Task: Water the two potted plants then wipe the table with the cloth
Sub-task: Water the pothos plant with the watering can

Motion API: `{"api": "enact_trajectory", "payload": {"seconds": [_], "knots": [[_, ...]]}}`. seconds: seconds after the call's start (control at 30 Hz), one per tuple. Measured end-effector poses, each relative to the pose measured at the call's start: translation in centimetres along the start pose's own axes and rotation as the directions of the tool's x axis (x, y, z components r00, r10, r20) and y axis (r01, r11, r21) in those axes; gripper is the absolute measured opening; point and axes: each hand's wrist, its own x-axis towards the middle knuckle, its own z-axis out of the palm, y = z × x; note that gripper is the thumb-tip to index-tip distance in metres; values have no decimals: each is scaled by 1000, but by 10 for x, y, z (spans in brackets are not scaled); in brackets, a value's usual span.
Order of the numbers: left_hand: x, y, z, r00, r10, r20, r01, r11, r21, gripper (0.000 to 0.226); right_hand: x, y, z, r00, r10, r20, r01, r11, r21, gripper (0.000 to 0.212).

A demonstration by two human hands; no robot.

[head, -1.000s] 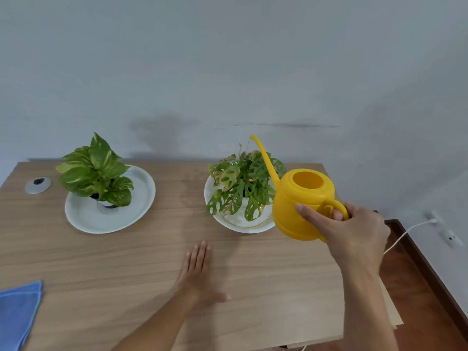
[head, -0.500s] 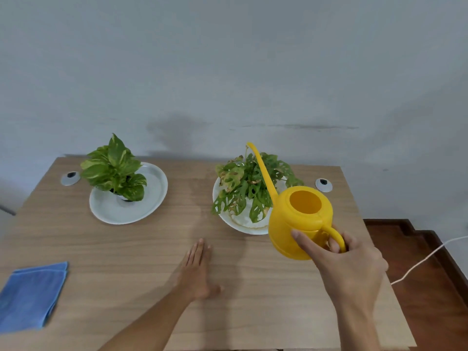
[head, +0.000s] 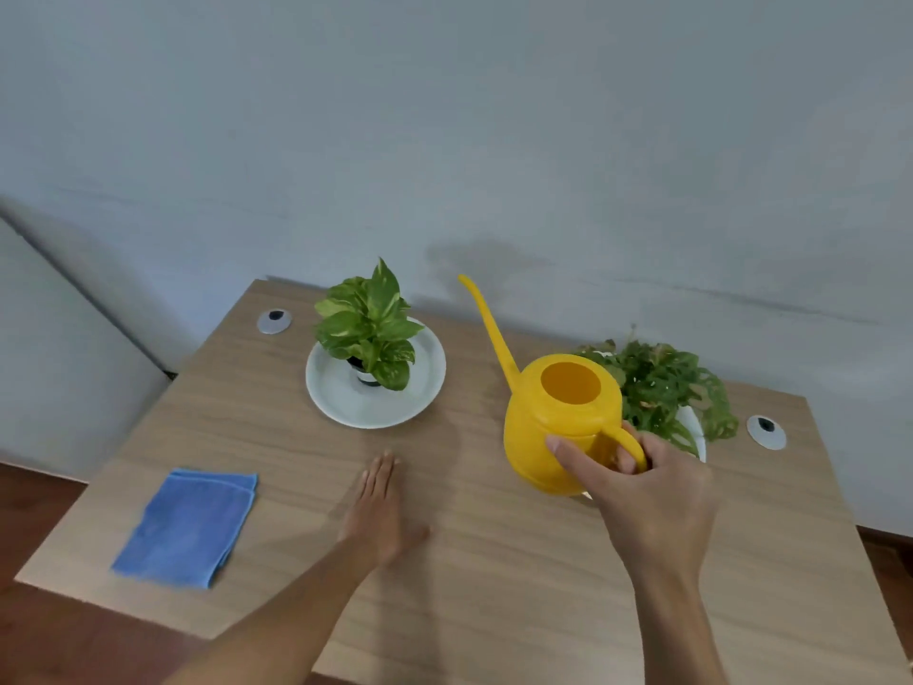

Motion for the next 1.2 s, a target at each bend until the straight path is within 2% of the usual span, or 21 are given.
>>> {"api": "enact_trajectory", "payload": {"seconds": [0.1,0.23,0.37,0.47,0.87,1.2], "knots": [[9,-32,-9,1000,-21,-6,21,1000,3,116,-1,-24,37,999,-41,30,41,999,-22,69],[19,-74,-18,997,-69,-39,66,995,-79,121,-7,-54,78,994,-85,62,87,996,-34,66],[21,-104,-24,996,-76,-36,71,991,-115,133,-14,-77,106,993,-86,76,90,994,-53,68],[17,-118,-18,997,-68,-38,61,987,-150,133,-19,-87,118,993,-82,88,88,993,-73,68],[15,-119,-4,996,-55,-65,42,981,-187,137,-24,-96,123,990,-105,96,120,980,-161,65],[15,-120,-6,999,-42,-25,39,992,-123,141,-28,-89,112,993,-108,49,115,978,-176,64]]}}
